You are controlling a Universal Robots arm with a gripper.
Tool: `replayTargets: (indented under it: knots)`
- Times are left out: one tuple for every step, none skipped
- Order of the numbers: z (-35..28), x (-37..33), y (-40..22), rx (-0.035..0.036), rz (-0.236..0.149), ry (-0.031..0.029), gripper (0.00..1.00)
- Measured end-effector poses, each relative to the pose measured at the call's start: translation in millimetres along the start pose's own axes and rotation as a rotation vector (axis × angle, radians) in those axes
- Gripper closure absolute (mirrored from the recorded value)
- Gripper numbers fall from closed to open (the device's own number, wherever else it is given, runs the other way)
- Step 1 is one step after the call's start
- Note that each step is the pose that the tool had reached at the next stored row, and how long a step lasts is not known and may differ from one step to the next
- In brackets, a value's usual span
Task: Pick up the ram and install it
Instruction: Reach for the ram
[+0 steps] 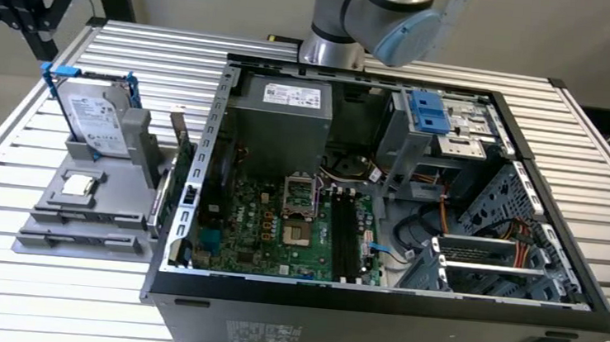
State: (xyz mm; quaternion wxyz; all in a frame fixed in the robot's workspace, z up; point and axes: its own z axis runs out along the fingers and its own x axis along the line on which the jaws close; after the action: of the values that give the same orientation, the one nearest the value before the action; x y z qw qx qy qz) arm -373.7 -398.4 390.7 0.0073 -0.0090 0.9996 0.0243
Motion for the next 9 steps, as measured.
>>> replayTargets:
  knots:
    - [0.0, 0.0, -1.5, 0.0000, 0.000, 0.0000, 1.00]
    - [-0.1, 0.0, -3.4, 0.0000, 0.000, 0.0002, 1.00]
    - [-0.2, -0.1, -5.7, 0.0000, 0.000, 0.0006, 1.00]
    - [-0.3, -0.2, -8.4, 0.0000, 0.000, 0.0012, 1.00]
    - [-0.3, -0.3, -11.1, -0.0001, 0.000, 0.0018, 1.00]
    - [-0.5, -0.3, -13.7, 0.0000, 0.000, 0.0024, 1.00]
    - [-0.6, -0.4, -16.9, -0.0001, 0.000, 0.0031, 1.00]
    - [-0.7, -0.4, -20.0, 0.0000, 0.000, 0.0037, 1.00]
    - [-0.8, -0.5, -23.0, 0.0000, 0.000, 0.0042, 1.00]
